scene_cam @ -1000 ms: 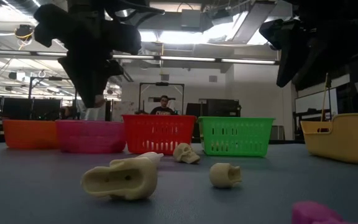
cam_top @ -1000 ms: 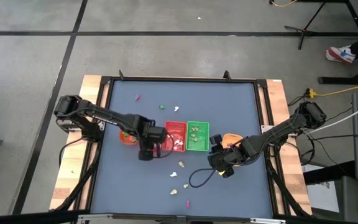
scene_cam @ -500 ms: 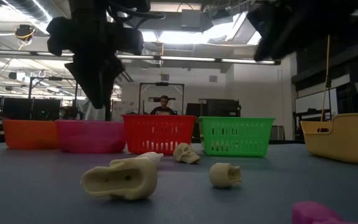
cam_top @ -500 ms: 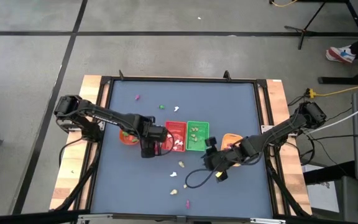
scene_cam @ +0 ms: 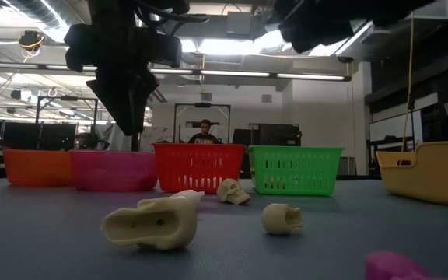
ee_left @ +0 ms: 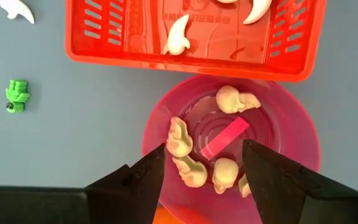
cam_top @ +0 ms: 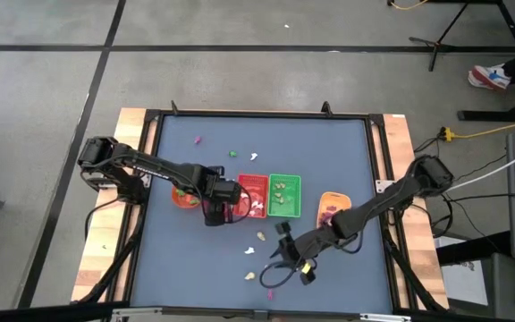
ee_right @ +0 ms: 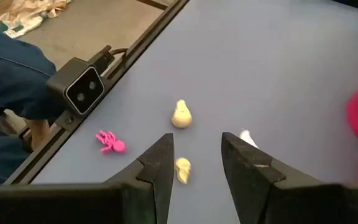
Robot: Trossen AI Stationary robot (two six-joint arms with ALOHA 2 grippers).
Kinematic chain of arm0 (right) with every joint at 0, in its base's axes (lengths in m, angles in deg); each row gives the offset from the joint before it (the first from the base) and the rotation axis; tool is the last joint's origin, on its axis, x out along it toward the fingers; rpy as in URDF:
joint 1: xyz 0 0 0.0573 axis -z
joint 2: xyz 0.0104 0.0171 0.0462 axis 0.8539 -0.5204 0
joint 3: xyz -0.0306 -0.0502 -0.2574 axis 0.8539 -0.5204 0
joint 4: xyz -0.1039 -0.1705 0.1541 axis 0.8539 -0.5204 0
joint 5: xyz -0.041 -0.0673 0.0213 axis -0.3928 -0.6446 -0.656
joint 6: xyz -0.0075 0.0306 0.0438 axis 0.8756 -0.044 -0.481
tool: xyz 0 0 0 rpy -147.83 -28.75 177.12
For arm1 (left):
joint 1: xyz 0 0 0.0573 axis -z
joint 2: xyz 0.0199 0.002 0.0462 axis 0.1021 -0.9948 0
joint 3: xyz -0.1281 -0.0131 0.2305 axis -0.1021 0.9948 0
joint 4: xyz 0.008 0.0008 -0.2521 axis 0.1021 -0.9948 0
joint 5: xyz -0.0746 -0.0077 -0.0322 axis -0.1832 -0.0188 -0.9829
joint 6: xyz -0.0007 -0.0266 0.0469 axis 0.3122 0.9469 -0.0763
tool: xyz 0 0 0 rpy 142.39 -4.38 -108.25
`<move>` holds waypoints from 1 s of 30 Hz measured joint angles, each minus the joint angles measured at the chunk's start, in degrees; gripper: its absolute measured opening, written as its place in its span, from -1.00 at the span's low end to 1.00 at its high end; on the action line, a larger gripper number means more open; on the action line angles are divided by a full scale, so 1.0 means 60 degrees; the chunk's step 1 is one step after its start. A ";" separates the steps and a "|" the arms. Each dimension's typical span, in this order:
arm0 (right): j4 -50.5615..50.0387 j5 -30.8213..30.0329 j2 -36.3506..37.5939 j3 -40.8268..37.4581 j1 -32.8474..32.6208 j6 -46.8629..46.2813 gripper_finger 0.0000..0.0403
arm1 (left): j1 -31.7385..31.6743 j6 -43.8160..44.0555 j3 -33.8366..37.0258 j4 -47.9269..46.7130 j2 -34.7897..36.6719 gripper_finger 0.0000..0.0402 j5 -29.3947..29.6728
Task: Sort Halloween decoration
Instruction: Put the yellow skull toy into the green bin
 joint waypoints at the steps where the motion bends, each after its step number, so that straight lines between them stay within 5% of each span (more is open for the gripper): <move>1: 0.0225 -0.0006 -0.0183 0.0000 -0.0045 -0.0003 -0.34 | 0.0000 0.0000 0.0000 0.0006 0.0000 -0.03 0.0002; 30: 0.2407 -0.0576 -0.3147 -0.0015 -0.0208 0.0000 -0.34 | 0.0001 0.0000 0.0000 0.0656 0.0000 -0.03 -0.0001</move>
